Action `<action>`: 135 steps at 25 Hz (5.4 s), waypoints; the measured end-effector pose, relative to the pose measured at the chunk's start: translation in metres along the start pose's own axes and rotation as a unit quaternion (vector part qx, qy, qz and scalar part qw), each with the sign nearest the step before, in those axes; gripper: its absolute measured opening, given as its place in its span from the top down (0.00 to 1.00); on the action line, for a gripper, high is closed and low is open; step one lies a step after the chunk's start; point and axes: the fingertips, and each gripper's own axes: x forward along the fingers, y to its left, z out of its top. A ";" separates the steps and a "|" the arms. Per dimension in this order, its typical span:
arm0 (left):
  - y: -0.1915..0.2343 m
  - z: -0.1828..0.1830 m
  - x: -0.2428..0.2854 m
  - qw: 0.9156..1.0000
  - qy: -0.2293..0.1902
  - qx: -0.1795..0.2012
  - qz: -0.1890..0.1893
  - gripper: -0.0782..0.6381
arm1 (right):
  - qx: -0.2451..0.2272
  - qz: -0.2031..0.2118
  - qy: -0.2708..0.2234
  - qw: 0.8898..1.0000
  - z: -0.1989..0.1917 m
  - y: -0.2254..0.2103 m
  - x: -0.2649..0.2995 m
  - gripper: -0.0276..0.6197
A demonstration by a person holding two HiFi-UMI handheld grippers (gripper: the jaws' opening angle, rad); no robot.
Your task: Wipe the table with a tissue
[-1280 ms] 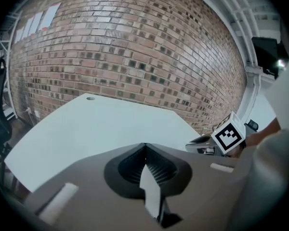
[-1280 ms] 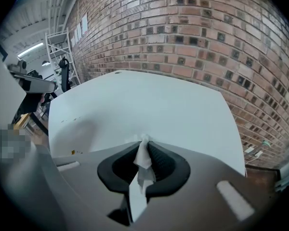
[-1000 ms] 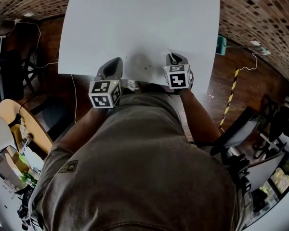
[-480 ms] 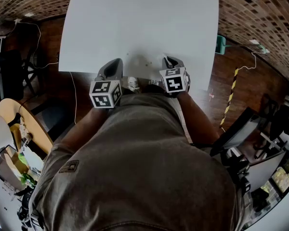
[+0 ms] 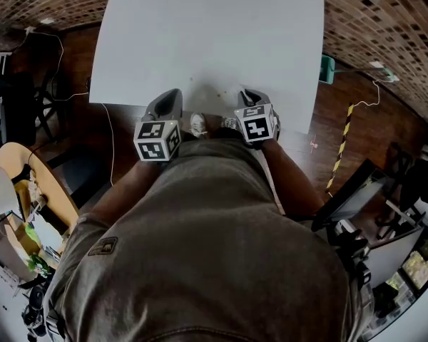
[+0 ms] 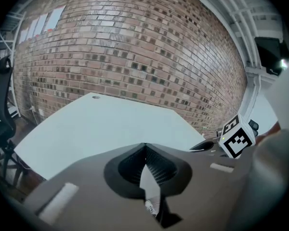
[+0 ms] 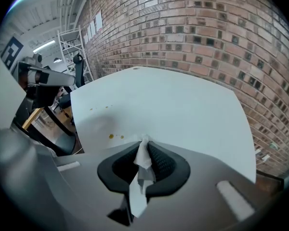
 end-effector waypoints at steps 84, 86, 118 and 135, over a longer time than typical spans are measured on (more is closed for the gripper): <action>-0.013 -0.022 -0.010 0.998 0.021 -0.013 0.063 0.89 | -0.026 0.040 -0.020 0.999 0.021 -0.008 0.014 0.89; -0.016 -0.020 -0.006 0.997 0.021 -0.014 0.067 0.89 | -0.019 0.035 -0.021 0.999 0.021 -0.023 0.014 0.89; 0.110 0.010 -0.022 0.999 -0.004 -0.018 0.040 0.89 | 0.009 -0.011 -0.049 0.999 0.110 0.045 0.043 0.89; 0.160 0.002 -0.026 0.999 0.013 -0.029 0.045 0.89 | 0.026 -0.038 -0.008 0.999 0.099 0.048 0.067 0.89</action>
